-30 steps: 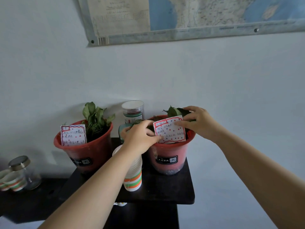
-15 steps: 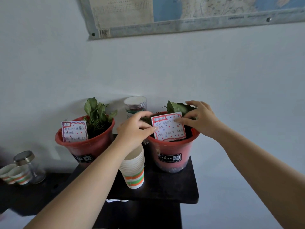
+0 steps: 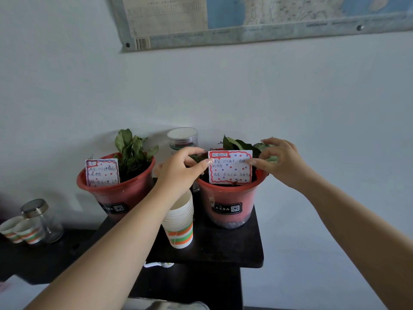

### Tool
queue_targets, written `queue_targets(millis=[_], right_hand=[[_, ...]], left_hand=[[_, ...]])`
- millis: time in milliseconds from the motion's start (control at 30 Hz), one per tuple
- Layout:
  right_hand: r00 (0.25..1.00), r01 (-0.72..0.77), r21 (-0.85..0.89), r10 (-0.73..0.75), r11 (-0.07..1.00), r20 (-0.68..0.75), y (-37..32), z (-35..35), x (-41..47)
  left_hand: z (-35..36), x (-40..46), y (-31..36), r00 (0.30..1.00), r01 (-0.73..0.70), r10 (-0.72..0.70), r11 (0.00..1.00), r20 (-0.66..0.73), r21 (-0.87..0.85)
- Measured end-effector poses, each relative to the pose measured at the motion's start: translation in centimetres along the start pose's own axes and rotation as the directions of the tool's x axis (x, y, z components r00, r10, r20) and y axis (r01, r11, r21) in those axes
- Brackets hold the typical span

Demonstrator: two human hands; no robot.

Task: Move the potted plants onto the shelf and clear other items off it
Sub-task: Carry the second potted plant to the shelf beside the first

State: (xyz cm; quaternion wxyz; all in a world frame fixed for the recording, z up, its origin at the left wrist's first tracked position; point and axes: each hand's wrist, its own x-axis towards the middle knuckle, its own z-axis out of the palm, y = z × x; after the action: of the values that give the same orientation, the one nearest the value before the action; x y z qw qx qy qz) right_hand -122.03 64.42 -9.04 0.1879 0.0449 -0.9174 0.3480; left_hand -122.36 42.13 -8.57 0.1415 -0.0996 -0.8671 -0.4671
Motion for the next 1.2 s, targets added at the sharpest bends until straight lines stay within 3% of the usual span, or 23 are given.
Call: queue_targets(millis=[233,500,633,933,1200], right_hand=[[0.998,0.004,0.156,-0.014,0.988,0.066,-1.2,0.1,1.0],[0.996,-0.012,-0.067,0.018,0.998,0.088,-2.4,1.3,2.7],[0.996,-0.084,-0.174,0.085,0.981,-0.002,-2.0,2.3,3.0],[0.980,-0.194,-0.256,0.198,0.947,-0.012,-1.5,2.6,2.8],[0.993,-0.062,-0.147,0.047,0.987,-0.104,-2.0,1.3,1.5]], left_hand=[[0.8,-0.4,0.1,0.998,0.036,-0.026,0.987,-0.065,0.158],[0.7,-0.1,-1.0,0.987,0.148,-0.119,0.941,-0.110,0.303],[0.7,0.3,-0.9,0.987,0.145,-0.115,0.941,-0.113,0.305],[1.0,0.8,-0.8,0.988,0.140,-0.109,0.933,-0.111,0.332],[1.0,0.7,-0.4,0.992,0.109,-0.085,0.945,-0.088,0.307]])
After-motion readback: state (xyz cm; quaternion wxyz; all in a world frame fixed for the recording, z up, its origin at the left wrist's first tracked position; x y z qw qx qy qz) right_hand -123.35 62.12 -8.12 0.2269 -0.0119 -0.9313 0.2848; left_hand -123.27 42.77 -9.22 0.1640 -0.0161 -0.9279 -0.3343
